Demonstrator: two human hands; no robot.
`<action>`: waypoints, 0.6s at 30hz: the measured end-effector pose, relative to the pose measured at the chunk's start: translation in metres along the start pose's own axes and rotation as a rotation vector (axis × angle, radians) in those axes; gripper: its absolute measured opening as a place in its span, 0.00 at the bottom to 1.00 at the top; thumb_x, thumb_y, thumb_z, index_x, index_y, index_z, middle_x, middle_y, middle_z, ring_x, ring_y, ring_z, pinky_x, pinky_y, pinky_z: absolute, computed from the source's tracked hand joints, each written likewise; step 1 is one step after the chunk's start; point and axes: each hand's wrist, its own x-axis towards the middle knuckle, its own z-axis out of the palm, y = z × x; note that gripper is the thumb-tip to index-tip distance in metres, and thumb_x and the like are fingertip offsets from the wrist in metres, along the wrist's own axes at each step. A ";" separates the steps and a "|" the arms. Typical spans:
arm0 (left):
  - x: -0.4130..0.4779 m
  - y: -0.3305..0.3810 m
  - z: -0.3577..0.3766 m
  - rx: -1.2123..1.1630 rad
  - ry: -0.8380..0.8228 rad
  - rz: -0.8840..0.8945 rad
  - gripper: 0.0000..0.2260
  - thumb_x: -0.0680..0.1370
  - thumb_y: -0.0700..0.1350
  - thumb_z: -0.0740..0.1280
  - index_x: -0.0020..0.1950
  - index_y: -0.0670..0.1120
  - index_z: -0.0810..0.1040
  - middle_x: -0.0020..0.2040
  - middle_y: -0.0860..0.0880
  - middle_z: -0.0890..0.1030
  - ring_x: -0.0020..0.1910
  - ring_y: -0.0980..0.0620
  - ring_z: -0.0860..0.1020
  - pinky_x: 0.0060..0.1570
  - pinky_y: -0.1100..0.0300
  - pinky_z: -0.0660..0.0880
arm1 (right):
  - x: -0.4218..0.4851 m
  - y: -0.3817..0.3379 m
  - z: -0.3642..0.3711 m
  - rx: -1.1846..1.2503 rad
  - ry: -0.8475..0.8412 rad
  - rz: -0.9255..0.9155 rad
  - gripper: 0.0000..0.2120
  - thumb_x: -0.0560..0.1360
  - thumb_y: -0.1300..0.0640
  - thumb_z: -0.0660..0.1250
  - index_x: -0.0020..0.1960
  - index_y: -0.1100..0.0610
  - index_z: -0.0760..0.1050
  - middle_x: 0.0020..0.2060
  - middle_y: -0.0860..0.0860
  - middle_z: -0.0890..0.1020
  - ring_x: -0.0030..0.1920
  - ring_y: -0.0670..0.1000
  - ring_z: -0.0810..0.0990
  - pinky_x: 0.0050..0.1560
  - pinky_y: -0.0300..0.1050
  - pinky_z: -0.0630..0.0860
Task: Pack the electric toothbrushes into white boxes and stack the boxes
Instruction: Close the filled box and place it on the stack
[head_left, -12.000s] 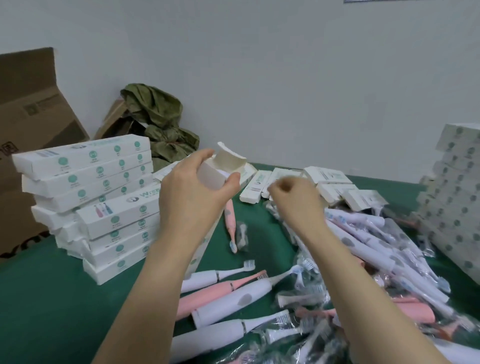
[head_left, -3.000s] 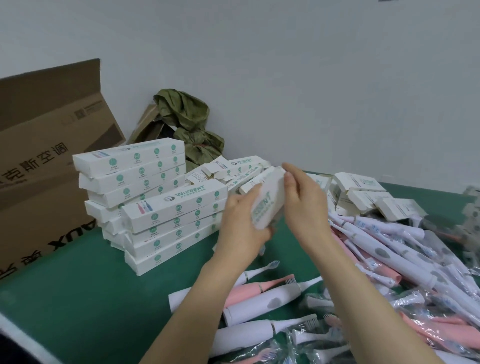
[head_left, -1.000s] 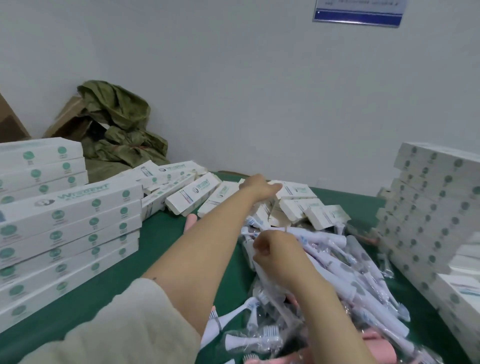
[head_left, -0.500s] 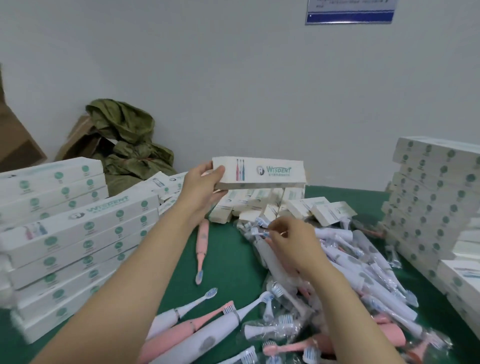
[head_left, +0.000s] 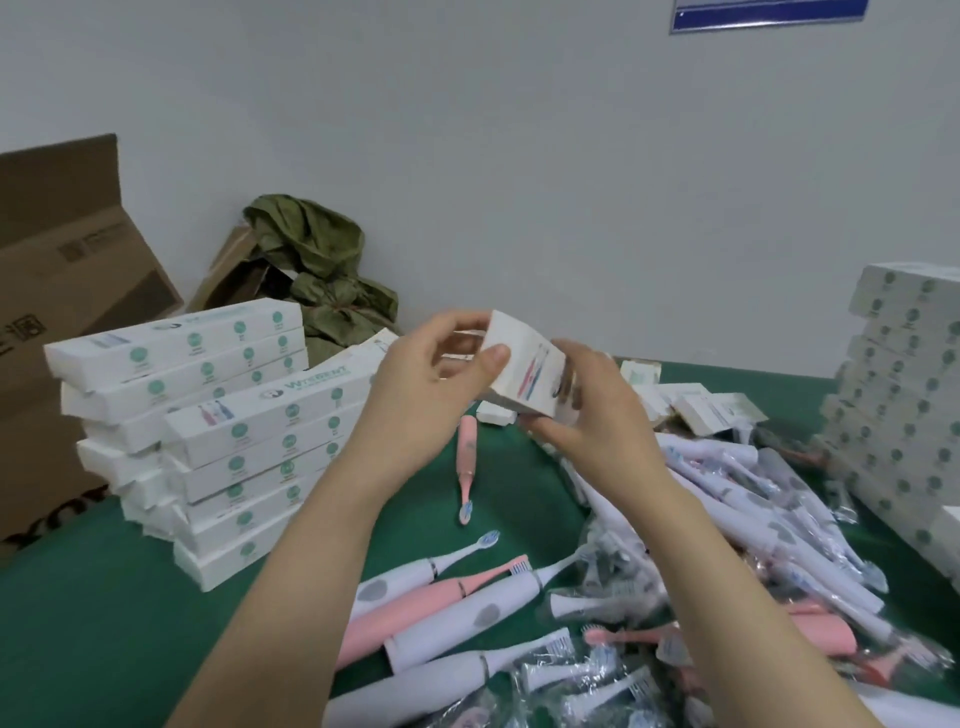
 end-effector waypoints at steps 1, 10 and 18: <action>-0.004 -0.001 0.002 -0.032 -0.076 0.030 0.14 0.73 0.45 0.72 0.57 0.52 0.77 0.53 0.54 0.81 0.53 0.57 0.79 0.50 0.62 0.76 | -0.002 0.000 0.000 0.032 0.013 0.014 0.26 0.68 0.52 0.75 0.62 0.50 0.69 0.51 0.46 0.75 0.47 0.45 0.72 0.41 0.36 0.68; 0.009 -0.014 0.017 -0.091 -0.143 0.230 0.19 0.69 0.49 0.71 0.59 0.54 0.75 0.58 0.54 0.78 0.63 0.53 0.74 0.64 0.51 0.69 | -0.002 -0.014 0.005 0.455 -0.196 0.053 0.14 0.71 0.54 0.71 0.53 0.47 0.70 0.43 0.39 0.79 0.44 0.43 0.79 0.46 0.40 0.77; 0.009 -0.012 0.046 -0.140 -0.145 0.260 0.20 0.69 0.50 0.67 0.60 0.62 0.71 0.49 0.58 0.77 0.50 0.58 0.75 0.48 0.69 0.71 | 0.001 -0.014 -0.005 0.470 -0.313 -0.014 0.12 0.68 0.60 0.66 0.46 0.45 0.70 0.37 0.30 0.78 0.42 0.35 0.78 0.41 0.31 0.73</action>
